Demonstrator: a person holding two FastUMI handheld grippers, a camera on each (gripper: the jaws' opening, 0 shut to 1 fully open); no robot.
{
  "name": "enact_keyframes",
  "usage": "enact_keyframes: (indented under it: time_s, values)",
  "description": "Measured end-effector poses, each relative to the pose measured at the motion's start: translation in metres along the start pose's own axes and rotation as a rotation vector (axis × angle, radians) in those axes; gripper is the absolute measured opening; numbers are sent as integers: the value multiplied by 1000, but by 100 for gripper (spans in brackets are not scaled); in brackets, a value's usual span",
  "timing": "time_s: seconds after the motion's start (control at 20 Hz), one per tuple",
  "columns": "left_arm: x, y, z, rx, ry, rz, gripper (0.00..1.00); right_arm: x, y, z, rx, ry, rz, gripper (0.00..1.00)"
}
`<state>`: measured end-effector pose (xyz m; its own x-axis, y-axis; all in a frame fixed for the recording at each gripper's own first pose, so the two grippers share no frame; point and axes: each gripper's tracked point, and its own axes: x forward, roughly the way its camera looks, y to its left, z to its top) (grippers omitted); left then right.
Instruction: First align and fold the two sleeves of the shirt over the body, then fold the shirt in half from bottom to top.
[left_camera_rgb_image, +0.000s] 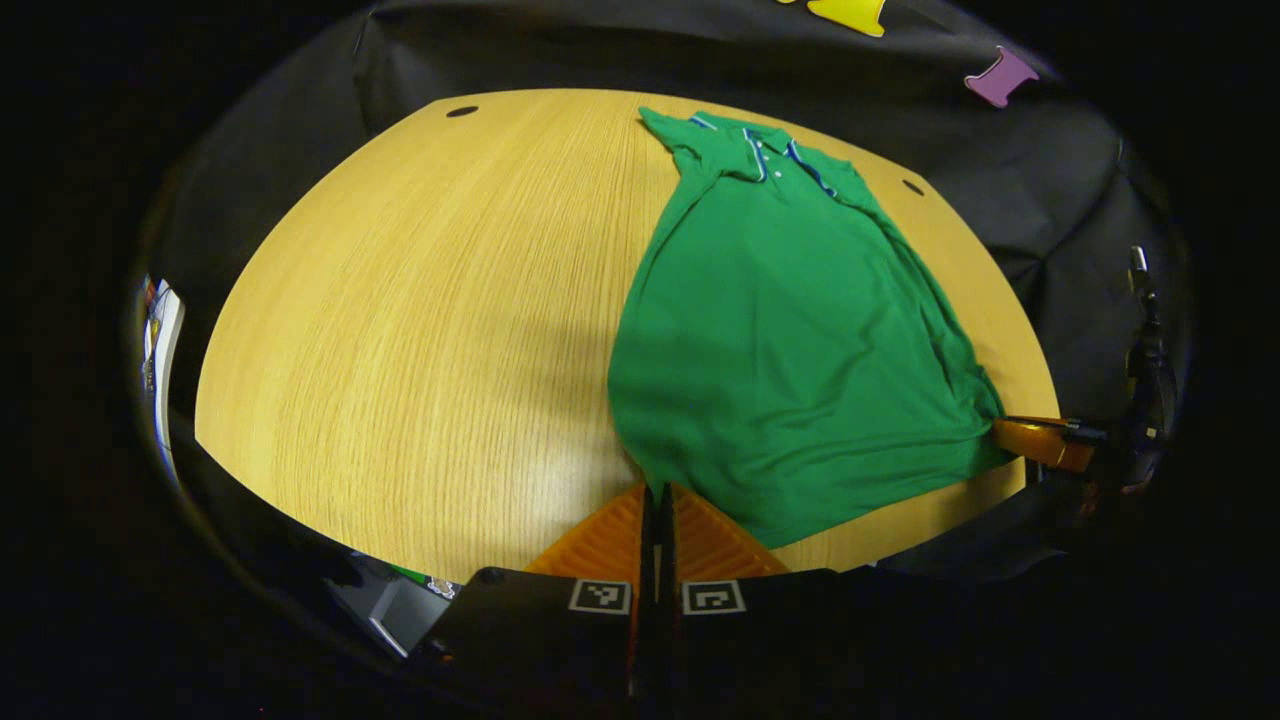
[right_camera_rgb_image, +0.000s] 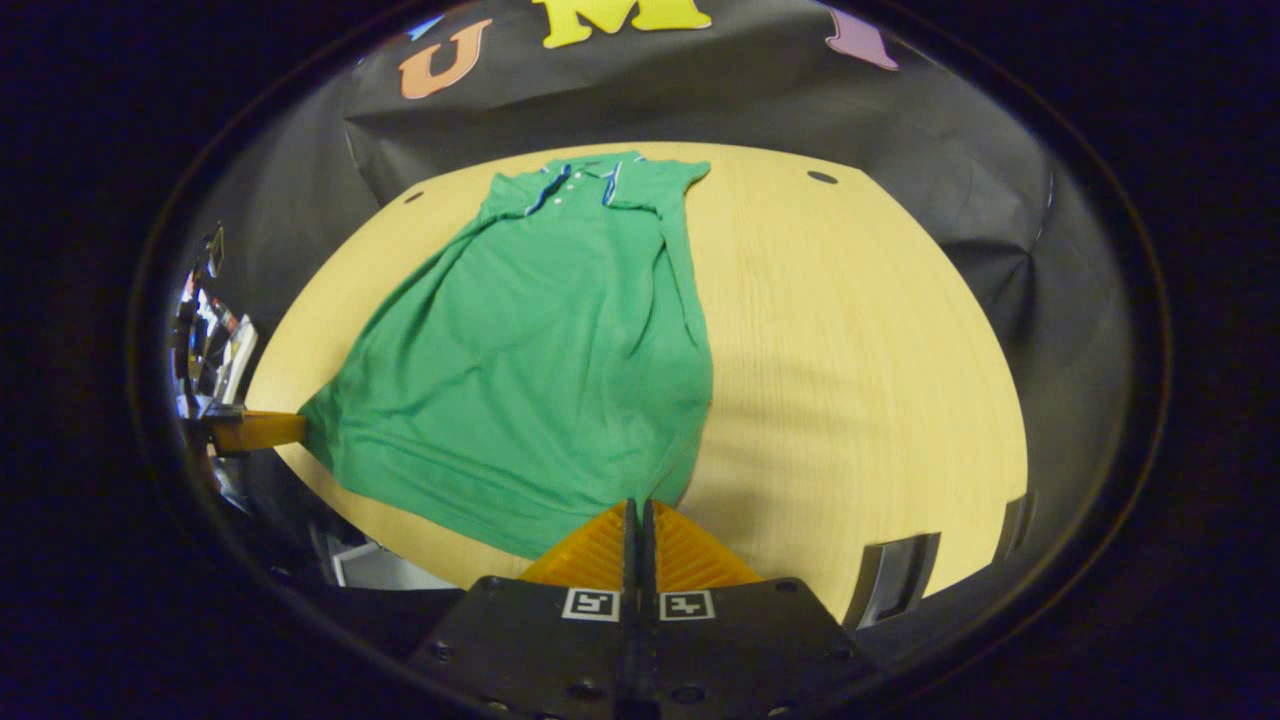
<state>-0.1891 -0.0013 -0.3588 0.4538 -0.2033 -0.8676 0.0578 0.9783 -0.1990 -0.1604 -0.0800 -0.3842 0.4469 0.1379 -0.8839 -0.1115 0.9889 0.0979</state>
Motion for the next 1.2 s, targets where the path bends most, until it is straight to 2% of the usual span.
enact_keyframes:
  time_s: [0.15, 0.35, 0.55, 0.85, 1.2]
  values:
    - [-9, 1, 22, 51, -52, 0, 6, -14, 1, 28, 19, -65, 18, 0]
    - [-21, -9, 63, 100, -135, -47, 6, -28, 6, 62, 19, -126, 45, 0]
    - [-26, -21, 107, 69, -212, -71, 6, -39, 6, 108, 24, -203, 55, 0]
    - [-27, -30, 186, 87, -335, -75, 6, -44, -1, 190, 38, -322, 64, 0]
    - [-3, -37, 283, 50, -444, -102, 6, -22, -6, 281, 58, -391, 67, 0]
